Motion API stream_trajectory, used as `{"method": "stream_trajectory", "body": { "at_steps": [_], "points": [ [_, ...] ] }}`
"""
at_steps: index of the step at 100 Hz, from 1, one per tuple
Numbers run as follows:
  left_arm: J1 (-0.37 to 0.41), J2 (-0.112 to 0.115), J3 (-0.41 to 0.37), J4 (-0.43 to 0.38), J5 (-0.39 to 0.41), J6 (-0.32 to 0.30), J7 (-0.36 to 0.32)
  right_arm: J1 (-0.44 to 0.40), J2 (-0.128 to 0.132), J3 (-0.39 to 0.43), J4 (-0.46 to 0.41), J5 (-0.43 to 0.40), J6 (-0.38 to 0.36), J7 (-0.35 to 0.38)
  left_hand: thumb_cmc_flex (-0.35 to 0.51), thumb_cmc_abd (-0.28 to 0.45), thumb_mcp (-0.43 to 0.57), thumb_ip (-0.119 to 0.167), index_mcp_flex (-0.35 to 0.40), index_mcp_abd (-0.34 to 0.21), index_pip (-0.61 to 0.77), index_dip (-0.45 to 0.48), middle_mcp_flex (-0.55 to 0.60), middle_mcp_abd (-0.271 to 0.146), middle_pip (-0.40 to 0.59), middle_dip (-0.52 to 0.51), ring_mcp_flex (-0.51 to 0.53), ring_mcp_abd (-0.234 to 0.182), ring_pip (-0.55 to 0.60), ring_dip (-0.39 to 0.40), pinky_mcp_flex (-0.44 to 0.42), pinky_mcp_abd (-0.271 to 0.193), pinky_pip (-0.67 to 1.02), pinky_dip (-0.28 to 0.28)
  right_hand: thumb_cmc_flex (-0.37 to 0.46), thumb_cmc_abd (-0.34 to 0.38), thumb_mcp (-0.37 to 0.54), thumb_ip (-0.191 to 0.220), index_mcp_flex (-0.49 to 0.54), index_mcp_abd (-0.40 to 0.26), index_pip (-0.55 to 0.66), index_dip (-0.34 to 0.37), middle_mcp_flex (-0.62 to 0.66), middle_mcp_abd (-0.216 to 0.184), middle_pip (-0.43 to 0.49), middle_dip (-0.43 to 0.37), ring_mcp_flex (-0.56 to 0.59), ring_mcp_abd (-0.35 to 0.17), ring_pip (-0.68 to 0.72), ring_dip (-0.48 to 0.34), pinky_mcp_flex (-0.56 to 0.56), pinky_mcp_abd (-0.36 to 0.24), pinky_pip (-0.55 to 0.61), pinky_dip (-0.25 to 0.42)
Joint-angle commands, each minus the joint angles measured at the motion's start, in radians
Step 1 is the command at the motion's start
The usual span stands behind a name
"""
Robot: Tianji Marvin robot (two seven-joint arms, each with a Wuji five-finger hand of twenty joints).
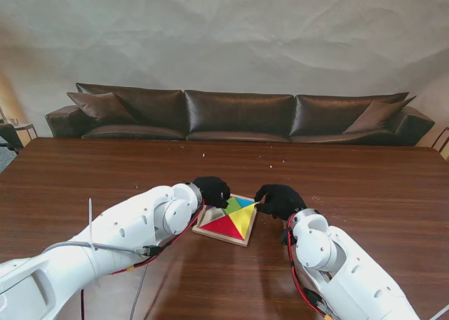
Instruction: Assemble the tangram pieces into a square
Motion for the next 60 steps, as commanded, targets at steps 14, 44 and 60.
{"method": "stream_trajectory", "body": {
  "at_steps": [14, 44, 60],
  "points": [
    [0.011, 0.013, -0.019, -0.036, 0.026, 0.013, -0.024, -0.003, -0.003, -0.001, 0.000, 0.001, -0.003, 0.018, -0.032, 0.023, -0.027, 0.048, -0.018, 0.006, -0.014, -0.013, -0.009, 0.026, 0.002, 0.008, 0.009, 0.016, 0.037, 0.008, -0.005, 0.001, 0.022, 0.020, 0.001, 0.023, 0.001, 0.008, 0.008, 0.002, 0.000, -0.016, -0.017, 0.017, -0.012, -0.012, -0.002, 0.008, 0.017, 0.008, -0.172, -0.017, 0.047, 0.021],
    [0.088, 0.061, -0.126, -0.129, 0.093, 0.019, -0.015, 0.001, -0.006, -0.004, 0.007, 0.000, -0.008, 0.003, 0.118, -0.027, -0.165, 0.005, 0.060, -0.065, 0.302, 0.248, 0.020, 0.022, 0.002, -0.003, 0.014, 0.036, 0.026, 0.003, -0.005, 0.023, 0.017, 0.028, 0.006, 0.015, 0.005, 0.007, -0.011, -0.007, -0.001, -0.016, -0.019, 0.017, -0.011, -0.012, -0.004, 0.009, 0.016, 0.007, -0.174, -0.012, 0.047, 0.022],
    [0.120, 0.078, -0.169, -0.160, 0.122, 0.015, -0.013, 0.002, -0.007, -0.007, 0.010, -0.001, -0.015, 0.000, 0.168, -0.019, -0.160, 0.012, 0.044, -0.084, 0.493, 0.278, 0.042, 0.009, -0.012, 0.083, 0.015, 0.039, 0.016, -0.002, -0.002, 0.025, 0.016, 0.022, 0.008, 0.011, 0.009, 0.006, -0.013, -0.006, 0.002, -0.016, -0.019, 0.016, -0.011, -0.012, -0.005, 0.007, 0.015, 0.007, -0.174, -0.012, 0.047, 0.022]
  ]
}}
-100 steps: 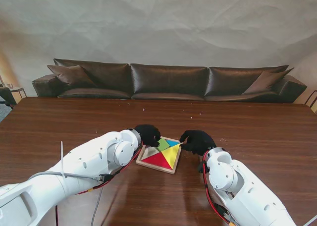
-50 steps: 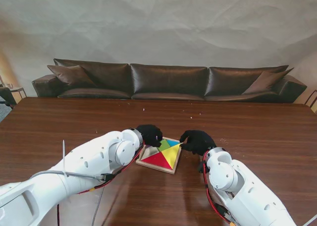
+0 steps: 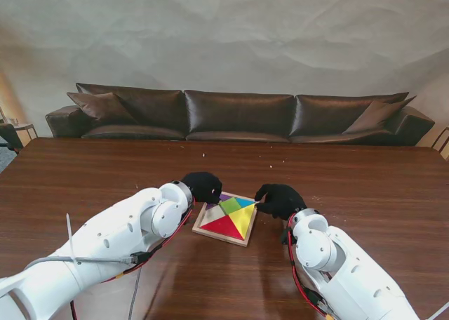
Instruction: Assemble the tangram pieces into a square
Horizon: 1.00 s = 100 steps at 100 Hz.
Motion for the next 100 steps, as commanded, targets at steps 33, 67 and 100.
{"method": "stream_trajectory", "body": {
  "at_steps": [33, 67, 100],
  "points": [
    [0.076, 0.044, -0.095, -0.077, 0.062, -0.009, -0.036, -0.002, -0.005, -0.005, 0.002, -0.002, -0.015, 0.012, -0.013, 0.003, -0.014, 0.014, -0.010, 0.009, -0.145, -0.101, 0.008, 0.011, -0.097, -0.170, -0.035, 0.056, -0.127, -0.050, -0.077, 0.041, -0.063, -0.044, 0.007, 0.010, 0.010, 0.005, -0.011, -0.005, 0.004, -0.016, -0.019, 0.016, -0.010, -0.012, -0.005, 0.006, 0.015, 0.007, -0.174, -0.013, 0.046, 0.022],
    [0.137, 0.076, -0.196, -0.136, 0.143, -0.002, -0.075, -0.002, -0.004, -0.009, 0.001, -0.003, -0.024, 0.012, -0.142, 0.030, 0.131, 0.047, -0.013, 0.047, -0.396, -0.187, -0.017, 0.019, -0.207, -0.291, -0.048, 0.061, -0.155, -0.056, -0.086, 0.039, -0.066, -0.038, 0.008, 0.007, 0.011, 0.004, -0.009, -0.006, 0.004, -0.017, -0.021, 0.016, -0.011, -0.013, -0.008, 0.007, 0.014, 0.006, -0.176, -0.014, 0.045, 0.022],
    [0.120, 0.086, -0.214, -0.099, 0.168, 0.031, -0.104, -0.002, -0.004, -0.011, -0.001, -0.004, -0.027, 0.011, -0.172, 0.027, 0.128, 0.048, -0.070, 0.063, -0.453, -0.258, -0.073, 0.026, -0.294, -0.382, -0.054, 0.059, -0.145, -0.050, -0.068, 0.027, -0.039, -0.016, 0.008, 0.002, 0.011, 0.003, -0.008, -0.006, 0.004, -0.018, -0.023, 0.017, -0.011, -0.013, -0.008, 0.005, 0.013, 0.006, -0.176, -0.013, 0.044, 0.022]
  ]
}}
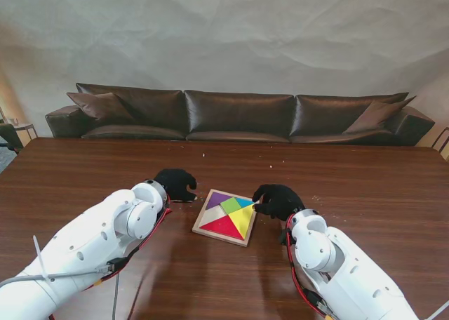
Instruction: Assemble the tangram pieces into a square
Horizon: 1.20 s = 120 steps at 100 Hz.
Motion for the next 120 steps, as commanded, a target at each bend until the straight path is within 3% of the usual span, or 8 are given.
{"method": "stream_trajectory", "body": {
  "at_steps": [1, 49, 77, 104, 120],
  "points": [
    [-0.015, 0.007, 0.001, 0.020, 0.004, 0.016, -0.027, -0.004, -0.004, -0.003, -0.004, -0.002, -0.004, 0.014, -0.032, 0.014, 0.012, 0.026, -0.021, 0.017, -0.012, -0.010, -0.027, 0.022, -0.003, -0.018, -0.014, 0.020, 0.000, 0.002, 0.001, 0.001, 0.032, 0.024, 0.008, 0.002, 0.011, 0.003, -0.008, -0.006, 0.004, -0.018, -0.023, 0.016, -0.011, -0.013, -0.008, 0.005, 0.013, 0.005, -0.176, -0.013, 0.044, 0.022],
    [-0.101, -0.025, 0.125, 0.155, -0.030, 0.127, 0.043, -0.007, -0.002, -0.001, -0.010, 0.001, -0.004, 0.021, -0.048, -0.018, 0.010, 0.023, -0.096, -0.005, -0.052, -0.054, -0.083, 0.010, -0.028, -0.043, -0.171, 0.070, -0.112, -0.014, -0.090, -0.016, -0.010, 0.076, 0.007, 0.004, 0.010, 0.003, -0.007, -0.007, 0.004, -0.017, -0.022, 0.015, -0.011, -0.013, -0.008, 0.004, 0.013, 0.005, -0.177, -0.013, 0.043, 0.022],
    [-0.140, -0.048, 0.179, 0.219, -0.082, 0.125, 0.073, -0.010, -0.002, 0.001, -0.014, 0.004, -0.003, 0.026, -0.013, -0.053, 0.055, 0.026, -0.130, -0.101, -0.056, -0.068, -0.109, 0.007, -0.071, -0.089, -0.215, 0.079, -0.218, -0.064, -0.126, -0.013, -0.051, 0.087, 0.007, 0.005, 0.010, 0.003, -0.004, -0.007, 0.005, -0.017, -0.023, 0.016, -0.011, -0.013, -0.009, 0.005, 0.014, 0.006, -0.177, -0.013, 0.043, 0.022],
    [-0.175, -0.051, 0.224, 0.244, -0.105, 0.115, 0.039, -0.012, 0.000, 0.004, -0.017, 0.007, -0.001, 0.033, 0.019, -0.073, 0.083, 0.026, -0.129, -0.137, -0.051, -0.069, -0.116, -0.047, -0.098, -0.136, -0.214, 0.088, -0.238, -0.073, -0.139, -0.005, -0.061, 0.087, 0.008, 0.006, 0.010, 0.004, -0.001, -0.007, 0.004, -0.017, -0.022, 0.017, -0.011, -0.013, -0.008, 0.008, 0.015, 0.006, -0.178, -0.014, 0.043, 0.022],
    [-0.187, -0.054, 0.250, 0.259, -0.108, 0.118, 0.035, -0.013, 0.000, 0.007, -0.019, 0.012, -0.001, 0.035, 0.065, -0.086, 0.110, 0.030, -0.124, -0.142, -0.047, -0.072, -0.104, -0.039, -0.101, -0.161, -0.191, 0.088, -0.262, -0.087, -0.120, 0.003, -0.062, 0.079, 0.009, 0.005, 0.010, 0.004, 0.001, -0.006, 0.004, -0.017, -0.022, 0.019, -0.011, -0.013, -0.009, 0.009, 0.015, 0.006, -0.179, -0.012, 0.044, 0.023]
  ]
}}
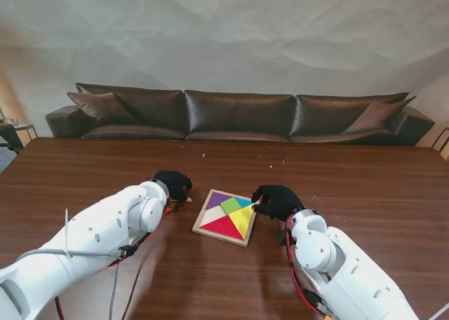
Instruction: Assemble the tangram pieces into a square
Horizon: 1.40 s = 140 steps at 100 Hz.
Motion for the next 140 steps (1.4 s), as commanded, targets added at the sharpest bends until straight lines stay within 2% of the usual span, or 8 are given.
{"method": "stream_trajectory", "body": {
  "at_steps": [1, 23, 40, 89, 93, 103, 116, 140],
  "points": [
    [-0.006, -0.009, 0.009, 0.010, 0.001, 0.000, -0.016, -0.008, -0.001, 0.000, -0.007, 0.002, -0.001, 0.017, 0.041, -0.051, 0.049, 0.030, -0.011, -0.021, 0.001, -0.010, -0.005, 0.006, -0.015, -0.021, 0.002, 0.027, -0.018, -0.013, 0.003, 0.003, -0.011, 0.012, 0.008, 0.006, 0.010, 0.004, 0.001, -0.007, 0.004, -0.017, -0.022, 0.019, -0.011, -0.013, -0.010, 0.009, 0.015, 0.006, -0.179, -0.012, 0.043, 0.023],
    [-0.018, -0.019, 0.030, 0.036, -0.017, 0.002, -0.009, -0.008, 0.000, 0.001, -0.008, 0.003, -0.004, 0.023, 0.059, -0.046, 0.056, 0.031, -0.015, -0.019, -0.004, -0.019, -0.037, 0.038, -0.048, -0.074, 0.017, 0.023, -0.028, -0.019, 0.015, 0.007, -0.006, -0.002, 0.009, 0.005, 0.011, 0.004, 0.002, -0.008, 0.003, -0.017, -0.020, 0.018, -0.011, -0.013, -0.009, 0.008, 0.015, 0.006, -0.179, -0.011, 0.043, 0.023],
    [-0.019, -0.016, 0.039, 0.038, -0.009, 0.004, -0.013, -0.009, 0.001, 0.002, -0.010, 0.007, -0.002, 0.027, 0.093, -0.058, 0.083, 0.036, 0.005, -0.018, 0.007, -0.019, -0.002, 0.060, -0.030, -0.080, 0.046, 0.010, -0.019, -0.019, 0.046, 0.010, 0.005, -0.009, 0.009, 0.006, 0.010, 0.003, 0.002, -0.005, 0.003, -0.016, -0.021, 0.018, -0.012, -0.013, -0.010, 0.007, 0.015, 0.006, -0.180, -0.011, 0.043, 0.023],
    [-0.006, -0.023, 0.062, 0.076, -0.020, -0.026, 0.015, -0.032, 0.009, 0.022, -0.049, 0.011, 0.008, 0.057, 0.148, -0.155, 0.174, 0.030, 0.067, -0.002, 0.039, -0.019, 0.152, -0.018, 0.089, 0.033, 0.171, -0.043, 0.043, -0.017, 0.178, -0.013, 0.092, -0.066, 0.010, 0.005, 0.011, 0.003, 0.006, -0.002, 0.004, -0.016, -0.021, 0.018, -0.012, -0.013, -0.009, 0.011, 0.016, 0.006, -0.181, -0.012, 0.043, 0.024],
    [-0.005, -0.025, 0.065, 0.080, -0.022, -0.028, 0.020, -0.033, 0.009, 0.022, -0.051, 0.012, 0.009, 0.059, 0.177, -0.176, 0.161, -0.005, 0.076, 0.004, 0.046, -0.020, 0.177, -0.024, 0.089, 0.182, 0.193, -0.045, 0.043, 0.020, 0.193, -0.016, 0.113, -0.096, 0.009, 0.005, 0.010, 0.003, 0.007, -0.003, 0.004, -0.016, -0.021, 0.018, -0.012, -0.013, -0.011, 0.009, 0.015, 0.006, -0.182, -0.011, 0.043, 0.024],
    [-0.004, -0.027, 0.072, 0.088, -0.022, -0.032, 0.027, -0.034, 0.010, 0.023, -0.054, 0.012, 0.010, 0.063, 0.225, -0.224, 0.131, -0.042, 0.096, 0.015, 0.057, -0.016, 0.229, -0.038, 0.099, 0.322, 0.230, -0.051, 0.034, 0.054, 0.221, -0.023, 0.127, -0.114, 0.009, 0.006, 0.010, 0.003, 0.011, 0.000, 0.004, -0.015, -0.020, 0.018, -0.012, -0.013, -0.009, 0.010, 0.015, 0.006, -0.182, -0.009, 0.043, 0.024],
    [-0.003, -0.031, 0.080, 0.099, -0.027, -0.036, 0.035, -0.035, 0.011, 0.025, -0.057, 0.014, 0.011, 0.066, 0.288, -0.275, 0.070, -0.045, 0.130, 0.023, 0.080, -0.002, 0.334, -0.056, 0.047, 0.503, 0.284, -0.061, 0.026, 0.077, 0.265, -0.030, 0.152, -0.138, 0.010, 0.007, 0.010, 0.004, 0.012, 0.001, 0.003, -0.016, -0.020, 0.019, -0.011, -0.012, -0.009, 0.008, 0.016, 0.006, -0.182, -0.011, 0.044, 0.024],
    [-0.002, -0.042, 0.096, 0.126, -0.036, -0.045, 0.060, -0.035, 0.011, 0.026, -0.057, 0.017, 0.012, 0.068, 0.288, -0.296, 0.078, -0.047, 0.177, 0.036, 0.115, 0.020, 0.404, -0.080, 0.120, 0.620, 0.341, -0.070, 0.035, 0.081, 0.309, -0.023, 0.167, -0.152, 0.011, 0.008, 0.010, 0.004, 0.014, 0.001, 0.003, -0.016, -0.020, 0.019, -0.011, -0.013, -0.009, 0.009, 0.016, 0.006, -0.181, -0.011, 0.045, 0.025]
  ]
}}
